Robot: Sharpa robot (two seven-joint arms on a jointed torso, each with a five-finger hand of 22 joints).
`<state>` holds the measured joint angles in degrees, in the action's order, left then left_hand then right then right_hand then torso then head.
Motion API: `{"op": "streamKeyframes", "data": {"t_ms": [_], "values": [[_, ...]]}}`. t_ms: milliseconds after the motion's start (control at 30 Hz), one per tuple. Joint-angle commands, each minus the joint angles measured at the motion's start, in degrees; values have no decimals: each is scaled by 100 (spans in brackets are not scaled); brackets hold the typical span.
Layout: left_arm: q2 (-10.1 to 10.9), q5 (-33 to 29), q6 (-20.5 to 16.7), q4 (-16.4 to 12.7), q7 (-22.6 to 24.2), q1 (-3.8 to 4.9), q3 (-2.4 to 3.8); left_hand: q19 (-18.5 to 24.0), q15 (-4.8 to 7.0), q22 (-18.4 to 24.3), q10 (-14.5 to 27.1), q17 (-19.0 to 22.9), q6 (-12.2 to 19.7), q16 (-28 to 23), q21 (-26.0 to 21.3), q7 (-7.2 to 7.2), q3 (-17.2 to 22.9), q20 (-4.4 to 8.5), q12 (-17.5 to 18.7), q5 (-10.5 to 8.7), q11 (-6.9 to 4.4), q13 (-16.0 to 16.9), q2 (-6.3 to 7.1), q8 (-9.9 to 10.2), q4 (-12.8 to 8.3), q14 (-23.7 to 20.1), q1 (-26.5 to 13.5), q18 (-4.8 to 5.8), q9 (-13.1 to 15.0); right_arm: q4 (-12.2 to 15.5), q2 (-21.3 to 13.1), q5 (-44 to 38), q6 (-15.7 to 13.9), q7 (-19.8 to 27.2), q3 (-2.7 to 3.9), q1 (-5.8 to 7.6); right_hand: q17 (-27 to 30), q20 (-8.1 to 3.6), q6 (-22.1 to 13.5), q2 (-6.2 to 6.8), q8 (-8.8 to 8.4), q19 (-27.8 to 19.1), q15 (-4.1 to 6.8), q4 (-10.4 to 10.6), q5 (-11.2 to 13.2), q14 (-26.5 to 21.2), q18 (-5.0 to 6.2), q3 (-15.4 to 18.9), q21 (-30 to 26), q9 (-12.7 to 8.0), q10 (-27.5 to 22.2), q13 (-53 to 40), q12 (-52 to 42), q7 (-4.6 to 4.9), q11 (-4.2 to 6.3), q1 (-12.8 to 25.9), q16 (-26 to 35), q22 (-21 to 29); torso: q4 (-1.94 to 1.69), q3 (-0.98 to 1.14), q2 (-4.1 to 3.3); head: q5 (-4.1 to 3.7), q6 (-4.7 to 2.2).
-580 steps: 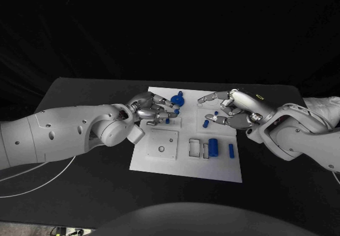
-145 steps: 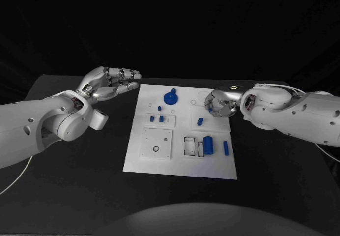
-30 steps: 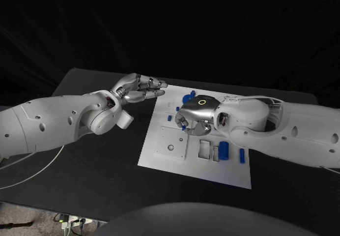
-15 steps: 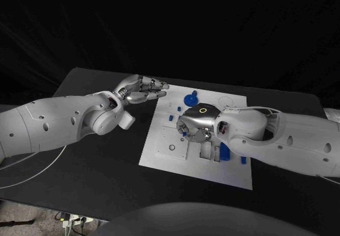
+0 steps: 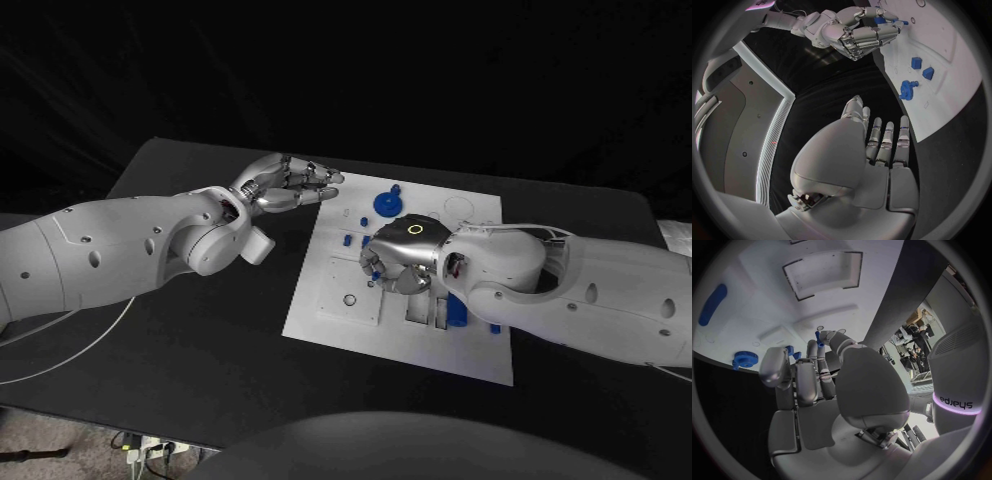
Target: Assemble the parts on the task board
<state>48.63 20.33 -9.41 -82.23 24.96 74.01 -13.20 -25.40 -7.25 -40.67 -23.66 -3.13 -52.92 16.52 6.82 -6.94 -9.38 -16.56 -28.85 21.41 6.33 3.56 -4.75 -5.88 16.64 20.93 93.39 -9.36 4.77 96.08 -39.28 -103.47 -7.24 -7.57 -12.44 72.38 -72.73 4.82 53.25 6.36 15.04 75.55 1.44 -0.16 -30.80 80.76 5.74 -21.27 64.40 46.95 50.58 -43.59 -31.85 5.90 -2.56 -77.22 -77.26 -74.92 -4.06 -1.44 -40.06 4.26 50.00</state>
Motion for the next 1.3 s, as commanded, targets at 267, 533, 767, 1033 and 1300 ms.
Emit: {"op": "streamKeyframes", "data": {"t_ms": [267,533,767,1033,1300], "values": [[-16,-30,151,3,15,-9,5,-38,1,10,-11,-7,6,10,38,-19,-41,-16,-3,22,13,2,-27,5,-6,26,39,47,-9,28,5,-141,-81,-35,3,-29,-18,-7,28,16,-45,58,-5,-16,-9,63,-41,-23,49,-5,62,12,38,2,-1,53,-46,-797,-2,-1,0,7,0],[-23,-30,169,10,-1,-10,5,-40,1,12,-10,-7,9,9,38,-19,-42,-16,-1,23,14,2,-29,6,-7,25,43,48,-9,-5,20,-132,11,-52,2,-48,-14,-5,31,16,-51,58,-6,-17,-5,64,-40,-26,45,-6,66,14,40,2,-2,54,-45,-796,-1,-2,5,10,0],[-29,-30,191,16,-21,-13,5,-42,0,15,-7,-7,13,9,38,-20,-43,-15,1,25,15,2,-31,9,-11,25,51,50,-11,-32,40,-132,27,-46,2,-81,-2,-4,30,16,-56,53,-6,-18,-1,59,-38,-29,35,-8,66,16,43,3,-4,53,-36,-793,-3,2,4,14,0],[-29,-31,233,26,-89,-16,5,-44,-2,21,1,-5,22,-5,38,-22,-45,-15,7,30,17,1,-32,13,-15,8,65,55,-13,-54,62,-136,-11,-18,2,-96,-5,-4,30,15,-58,57,-6,-18,0,62,-39,-29,40,-8,66,17,45,3,-5,54,-39,-794,-3,0,1,11,0],[-33,-31,285,36,-178,-16,5,-45,-2,22,4,-4,24,-7,38,-23,-46,-15,8,30,17,1,-32,14,-15,5,67,56,-13,-68,82,-130,32,-8,1,-101,14,-2,31,16,-71,54,-6,-13,11,56,-35,-30,29,-12,75,21,50,4,-8,67,-27,-790,2,1,3,21,0]]}}
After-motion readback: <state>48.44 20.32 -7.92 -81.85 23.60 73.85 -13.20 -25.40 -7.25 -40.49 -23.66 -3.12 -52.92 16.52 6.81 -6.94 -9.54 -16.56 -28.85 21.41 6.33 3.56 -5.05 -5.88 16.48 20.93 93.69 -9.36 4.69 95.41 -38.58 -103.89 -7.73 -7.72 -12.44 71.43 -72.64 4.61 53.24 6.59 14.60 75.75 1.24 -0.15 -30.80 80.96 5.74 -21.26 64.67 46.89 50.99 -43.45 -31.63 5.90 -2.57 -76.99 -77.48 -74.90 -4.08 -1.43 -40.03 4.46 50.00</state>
